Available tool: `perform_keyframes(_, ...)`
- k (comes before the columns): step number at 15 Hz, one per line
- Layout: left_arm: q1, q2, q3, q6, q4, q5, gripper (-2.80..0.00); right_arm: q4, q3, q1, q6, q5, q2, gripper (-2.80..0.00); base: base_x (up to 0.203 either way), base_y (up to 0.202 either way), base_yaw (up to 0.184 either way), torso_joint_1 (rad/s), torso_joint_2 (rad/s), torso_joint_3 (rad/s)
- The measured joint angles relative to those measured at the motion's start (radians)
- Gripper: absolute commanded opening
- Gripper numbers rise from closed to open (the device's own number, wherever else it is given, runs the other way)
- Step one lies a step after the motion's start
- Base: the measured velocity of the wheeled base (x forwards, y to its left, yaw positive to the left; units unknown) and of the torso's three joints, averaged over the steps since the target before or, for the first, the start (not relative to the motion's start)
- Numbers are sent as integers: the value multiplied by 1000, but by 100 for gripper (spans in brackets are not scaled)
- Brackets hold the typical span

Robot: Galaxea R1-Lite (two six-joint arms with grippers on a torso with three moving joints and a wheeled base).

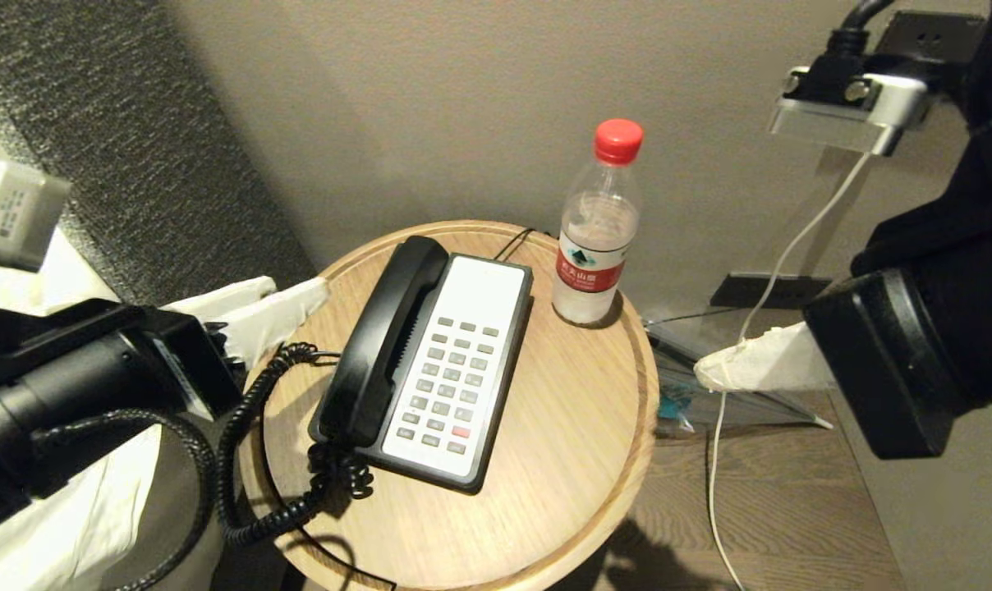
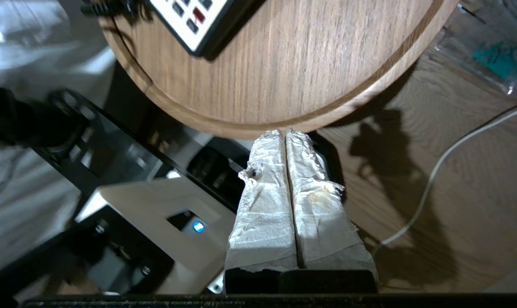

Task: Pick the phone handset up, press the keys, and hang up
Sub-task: End the call using the dial pad

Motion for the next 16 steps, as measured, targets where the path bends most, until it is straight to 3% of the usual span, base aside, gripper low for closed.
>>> perform_keyframes(6, 108, -141, 25, -177, 15, -4, -280, -19, -25, 29, -18, 12, 54, -280, 0, 0, 0, 0, 0, 0)
perform_keyframes(16, 124, -218, 89, -196, 17, -13, -280, -101, -16, 90, -6, 13, 193, -280, 0, 0, 0, 0, 0, 0)
